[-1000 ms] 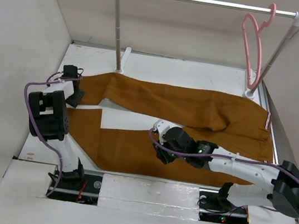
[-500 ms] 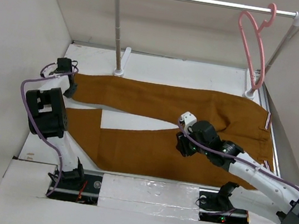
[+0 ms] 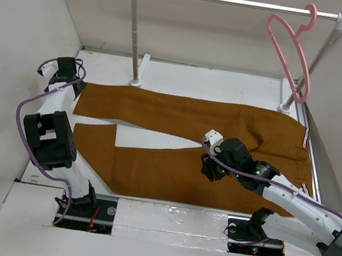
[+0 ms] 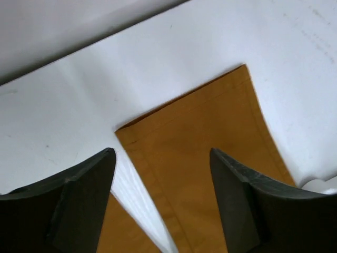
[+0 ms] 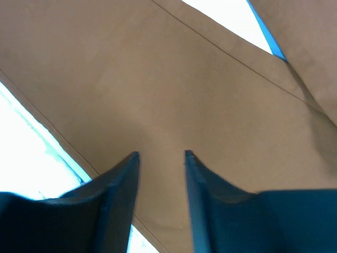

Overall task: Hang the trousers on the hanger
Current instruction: Flatten out the trousers at the center of the board.

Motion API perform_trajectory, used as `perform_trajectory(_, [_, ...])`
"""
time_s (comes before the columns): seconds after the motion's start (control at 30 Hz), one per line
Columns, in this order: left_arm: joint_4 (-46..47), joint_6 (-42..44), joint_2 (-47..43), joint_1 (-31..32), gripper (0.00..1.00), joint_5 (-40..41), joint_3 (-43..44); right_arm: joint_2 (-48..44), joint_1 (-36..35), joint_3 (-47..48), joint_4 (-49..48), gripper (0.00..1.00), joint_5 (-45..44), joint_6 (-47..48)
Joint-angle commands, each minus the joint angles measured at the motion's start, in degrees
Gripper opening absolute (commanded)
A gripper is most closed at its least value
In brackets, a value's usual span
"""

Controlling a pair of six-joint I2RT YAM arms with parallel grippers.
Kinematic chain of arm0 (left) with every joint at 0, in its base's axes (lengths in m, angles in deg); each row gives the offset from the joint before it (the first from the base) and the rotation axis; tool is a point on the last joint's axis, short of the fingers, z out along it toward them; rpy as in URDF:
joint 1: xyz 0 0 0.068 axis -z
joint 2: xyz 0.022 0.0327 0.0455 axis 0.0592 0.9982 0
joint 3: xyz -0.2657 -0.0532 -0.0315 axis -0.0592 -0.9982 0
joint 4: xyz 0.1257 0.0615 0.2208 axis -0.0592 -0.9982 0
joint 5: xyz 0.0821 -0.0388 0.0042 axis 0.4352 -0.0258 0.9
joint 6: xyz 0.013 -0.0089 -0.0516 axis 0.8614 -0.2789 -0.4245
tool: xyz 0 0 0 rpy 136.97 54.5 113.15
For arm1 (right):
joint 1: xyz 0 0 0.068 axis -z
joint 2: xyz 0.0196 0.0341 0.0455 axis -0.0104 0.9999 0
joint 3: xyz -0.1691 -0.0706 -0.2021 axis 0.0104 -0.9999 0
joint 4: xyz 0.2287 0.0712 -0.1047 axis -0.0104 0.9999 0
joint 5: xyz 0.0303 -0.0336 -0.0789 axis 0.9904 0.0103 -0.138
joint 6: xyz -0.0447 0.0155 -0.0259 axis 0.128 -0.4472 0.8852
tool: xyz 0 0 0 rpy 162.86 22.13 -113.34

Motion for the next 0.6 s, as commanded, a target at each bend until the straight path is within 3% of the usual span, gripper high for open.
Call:
perform_trajectory(0.0, [-1.7,2.9,-5.9,0.8,0.65,0.3,-5.2,-0.9,0.9,0.7,-0.4,0.42,1.7,2.2])
perform_trajectory(0.03, [-1.5,3.9,-10.0,2.2,0.6,0.9,-6.2,-0.8,0.9,0.6,-0.4,0.34,1.7,2.3])
perform_trajectory(0.07, [-1.5,6.2,-12.1,6.2,0.55,1.0,-7.7,-0.8,0.9,0.5,-1.0,0.07,2.3,2.2])
perform_trajectory(0.1, [-1.3,7.8,-15.9,8.6,0.38,0.2,-10.7,-0.9,1.5,0.3,-1.8,0.0,2.6,2.3])
perform_trajectory(0.2, [-4.5,9.4,-20.4,20.2,0.0,0.9,-16.7,-1.6,2.2,-0.2,-2.4,0.0,3.0,2.3])
perform_trajectory(0.27, [-7.7,8.3,-23.4,26.2,0.0,2.6,-19.3,-2.3,2.9,-0.5,-2.7,0.0,3.6,2.2])
perform_trajectory(0.37, [-10.3,6.5,-23.9,27.8,0.0,1.9,-23.5,-2.9,5.1,-1.1,-3.2,0.0,5.6,4.5])
perform_trajectory(0.4, [-10.5,6.8,-23.3,27.8,0.12,1.4,-24.8,-3.0,5.8,-1.1,-3.1,0.0,6.0,4.8])
perform_trajectory(0.47, [-11.5,7.0,-20.7,27.8,0.23,1.7,-25.2,-2.9,6.4,-1.1,-3.6,0.05,7.0,5.2])
perform_trajectory(0.5, [-11.9,6.7,-20.0,27.8,0.35,2.3,-25.3,-2.6,6.4,-1.1,-3.7,0.06,7.2,5.4])
perform_trajectory(0.57, [-10.5,8.0,-18.3,28.4,0.41,1.4,-25.5,-2.3,6.9,-1.0,-4.5,0.14,8.7,5.5])
